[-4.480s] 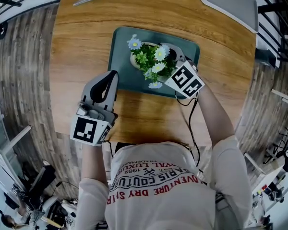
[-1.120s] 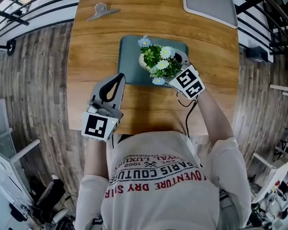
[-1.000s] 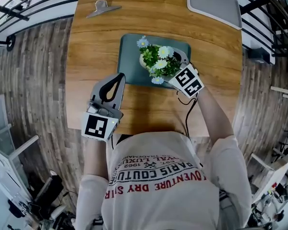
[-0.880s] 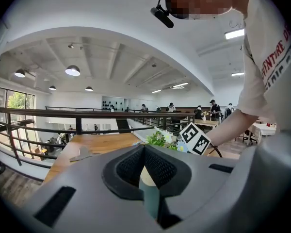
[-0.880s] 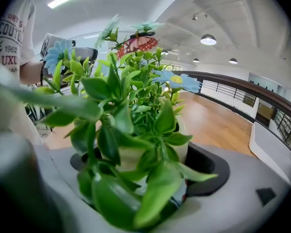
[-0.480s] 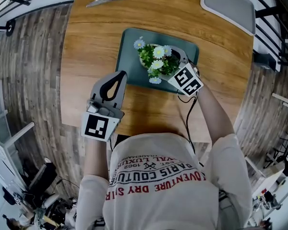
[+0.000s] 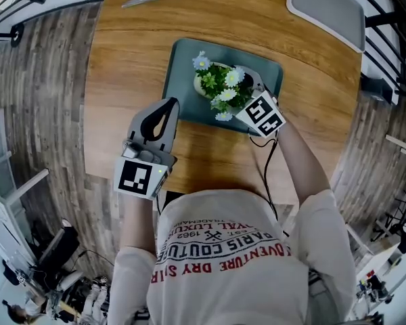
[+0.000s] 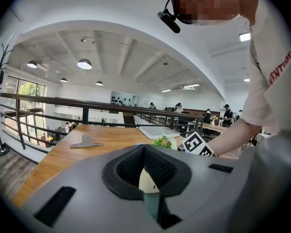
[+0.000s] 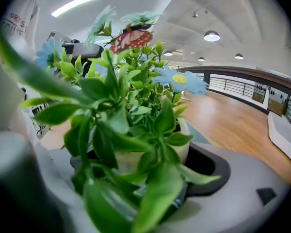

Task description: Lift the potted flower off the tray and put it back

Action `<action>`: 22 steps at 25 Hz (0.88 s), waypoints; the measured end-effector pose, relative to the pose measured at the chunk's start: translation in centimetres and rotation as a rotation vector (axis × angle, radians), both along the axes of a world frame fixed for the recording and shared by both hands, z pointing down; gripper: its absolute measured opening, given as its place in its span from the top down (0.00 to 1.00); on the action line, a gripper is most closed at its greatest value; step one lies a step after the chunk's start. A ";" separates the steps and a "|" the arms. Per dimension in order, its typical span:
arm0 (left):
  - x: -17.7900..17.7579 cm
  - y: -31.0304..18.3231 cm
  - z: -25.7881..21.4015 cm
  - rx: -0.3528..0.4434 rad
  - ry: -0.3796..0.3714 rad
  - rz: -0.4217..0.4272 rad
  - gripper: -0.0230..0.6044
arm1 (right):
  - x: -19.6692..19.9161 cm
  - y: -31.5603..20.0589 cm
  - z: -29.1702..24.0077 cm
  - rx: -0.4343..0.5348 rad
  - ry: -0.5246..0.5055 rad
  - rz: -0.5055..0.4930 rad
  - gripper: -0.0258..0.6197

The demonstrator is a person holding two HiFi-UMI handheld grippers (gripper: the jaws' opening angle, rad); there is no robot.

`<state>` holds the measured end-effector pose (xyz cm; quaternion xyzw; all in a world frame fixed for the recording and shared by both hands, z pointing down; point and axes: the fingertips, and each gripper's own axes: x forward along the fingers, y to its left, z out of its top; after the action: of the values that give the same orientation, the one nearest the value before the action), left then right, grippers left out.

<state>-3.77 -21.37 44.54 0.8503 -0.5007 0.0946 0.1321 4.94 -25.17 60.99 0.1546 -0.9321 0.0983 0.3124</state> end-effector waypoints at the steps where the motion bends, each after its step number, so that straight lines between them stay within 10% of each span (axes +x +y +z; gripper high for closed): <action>1: -0.1 0.0 0.0 0.000 0.000 -0.003 0.94 | 0.0 0.0 0.1 -0.001 -0.002 -0.002 0.17; 22: 0.4 2.8 -5.9 0.117 0.006 0.079 0.94 | 4.8 1.6 -7.9 0.118 0.035 0.225 0.17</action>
<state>-3.34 -18.60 38.68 0.8759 -0.4711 0.0676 0.0799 9.71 -23.54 53.10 0.2778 -0.9075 0.0750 0.3061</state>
